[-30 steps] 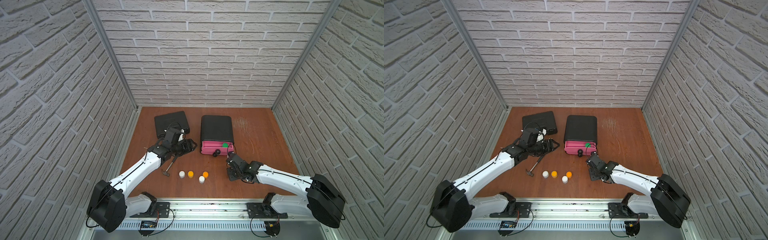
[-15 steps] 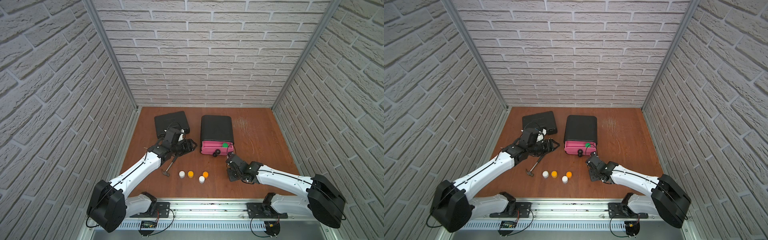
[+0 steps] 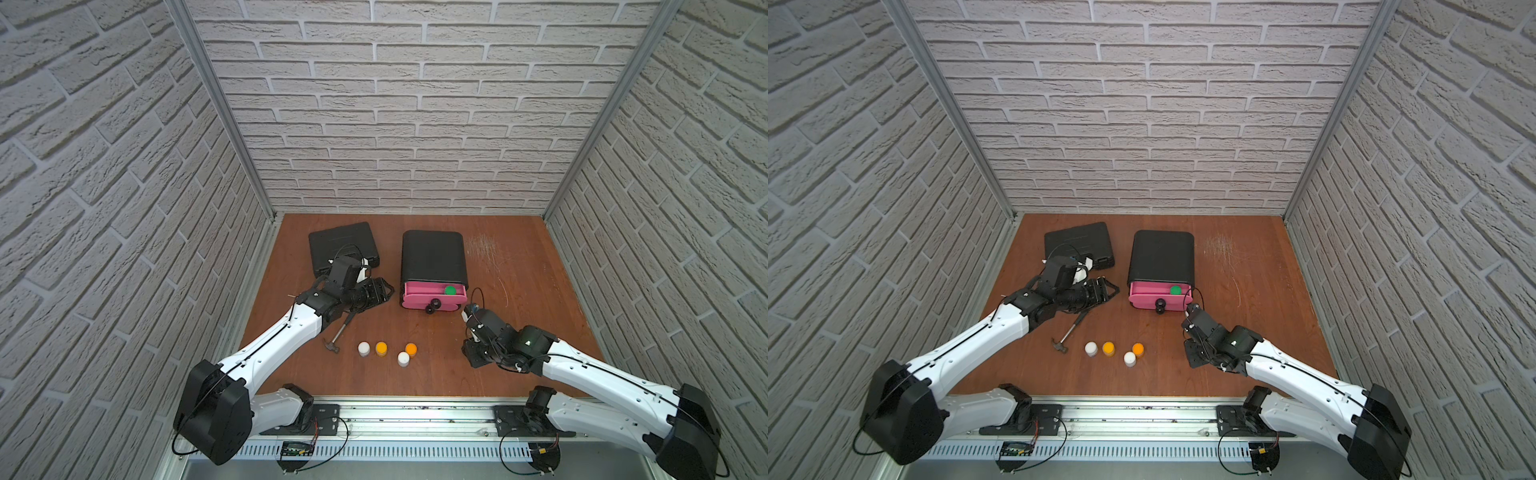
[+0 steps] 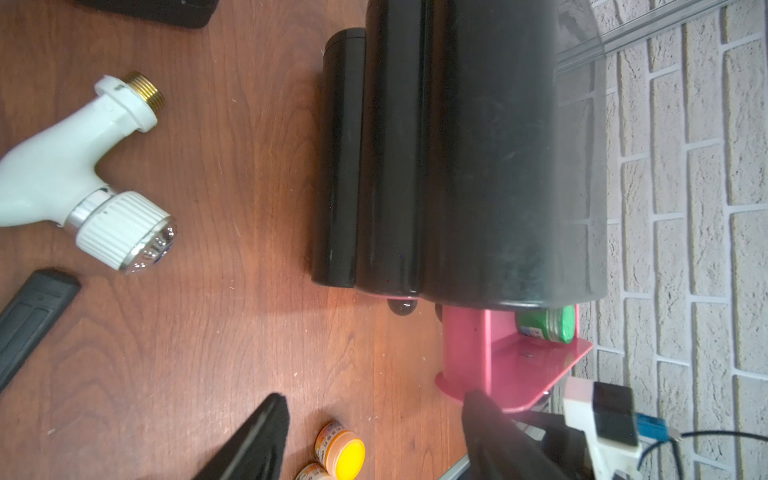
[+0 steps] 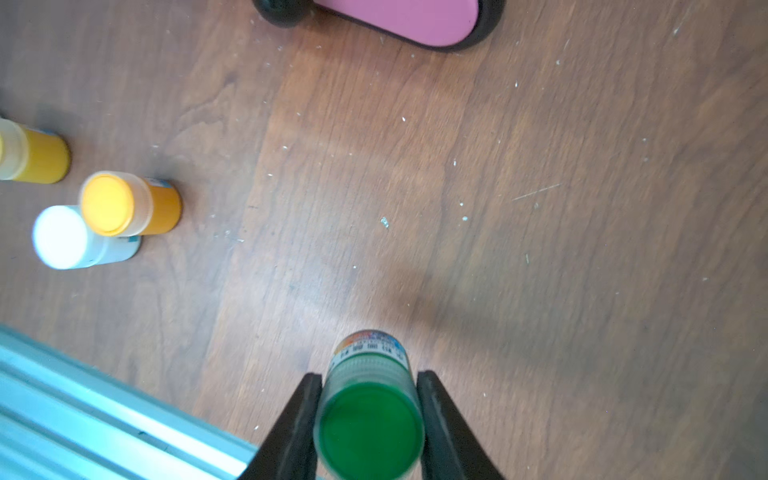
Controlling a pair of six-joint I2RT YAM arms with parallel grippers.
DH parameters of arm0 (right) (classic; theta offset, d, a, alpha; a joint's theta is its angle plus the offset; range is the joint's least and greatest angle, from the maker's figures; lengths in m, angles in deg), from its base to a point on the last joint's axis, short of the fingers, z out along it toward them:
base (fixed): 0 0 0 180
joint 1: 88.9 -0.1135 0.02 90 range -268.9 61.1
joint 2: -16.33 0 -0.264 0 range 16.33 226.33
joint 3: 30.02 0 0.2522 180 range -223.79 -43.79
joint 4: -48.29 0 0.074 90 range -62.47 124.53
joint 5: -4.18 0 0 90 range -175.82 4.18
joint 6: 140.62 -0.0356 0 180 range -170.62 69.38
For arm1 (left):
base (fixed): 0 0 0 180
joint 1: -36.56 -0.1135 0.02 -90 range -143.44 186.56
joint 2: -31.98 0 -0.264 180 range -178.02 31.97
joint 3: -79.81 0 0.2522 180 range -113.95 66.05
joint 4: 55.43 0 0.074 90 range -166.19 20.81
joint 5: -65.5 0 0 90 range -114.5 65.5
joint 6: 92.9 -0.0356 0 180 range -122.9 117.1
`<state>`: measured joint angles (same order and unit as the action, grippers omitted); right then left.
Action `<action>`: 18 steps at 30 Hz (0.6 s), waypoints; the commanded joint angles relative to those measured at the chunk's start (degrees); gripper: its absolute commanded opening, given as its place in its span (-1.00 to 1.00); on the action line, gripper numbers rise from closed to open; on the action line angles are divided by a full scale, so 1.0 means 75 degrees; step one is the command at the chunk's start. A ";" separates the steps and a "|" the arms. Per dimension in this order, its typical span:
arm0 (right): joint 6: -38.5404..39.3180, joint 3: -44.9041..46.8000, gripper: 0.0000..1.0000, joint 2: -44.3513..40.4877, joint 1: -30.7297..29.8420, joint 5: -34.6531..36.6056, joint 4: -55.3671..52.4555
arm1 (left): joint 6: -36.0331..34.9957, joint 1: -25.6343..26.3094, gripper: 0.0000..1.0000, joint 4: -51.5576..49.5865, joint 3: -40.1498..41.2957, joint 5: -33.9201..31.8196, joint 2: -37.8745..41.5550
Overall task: Put the paint cans in the drawer according to color
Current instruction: Pick up the paint can at the center of the board, then place the paint can in the drawer.
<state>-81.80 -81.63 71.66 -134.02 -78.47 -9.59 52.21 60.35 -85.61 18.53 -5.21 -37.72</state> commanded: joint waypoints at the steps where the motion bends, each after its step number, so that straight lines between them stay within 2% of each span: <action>1: -0.0145 -0.0783 -0.55 -0.0252 -0.0071 -0.0403 -0.1000 | -0.0153 0.0037 0.45 0.0017 -0.0086 -0.0002 0.0094; 9: 0.0326 -0.3611 -0.55 0.0219 -0.0076 -0.0484 -0.2728 | -0.0171 0.0373 0.52 0.0151 -0.0435 -0.0004 -0.0272; 13: 0.0649 -0.5328 -0.53 0.1075 -0.0066 -0.0381 -0.3194 | -0.0187 0.0509 0.52 0.0227 -0.0744 -0.0004 -0.0431; 18: 0.0893 -0.6967 -0.53 0.2456 -0.0009 -0.0341 -0.3032 | -0.0130 0.0710 0.46 0.0367 -0.0835 -0.0083 -0.0550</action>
<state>-77.56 -128.54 84.64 -134.13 -81.50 -32.27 52.17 64.70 -85.29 13.61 -5.38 -41.15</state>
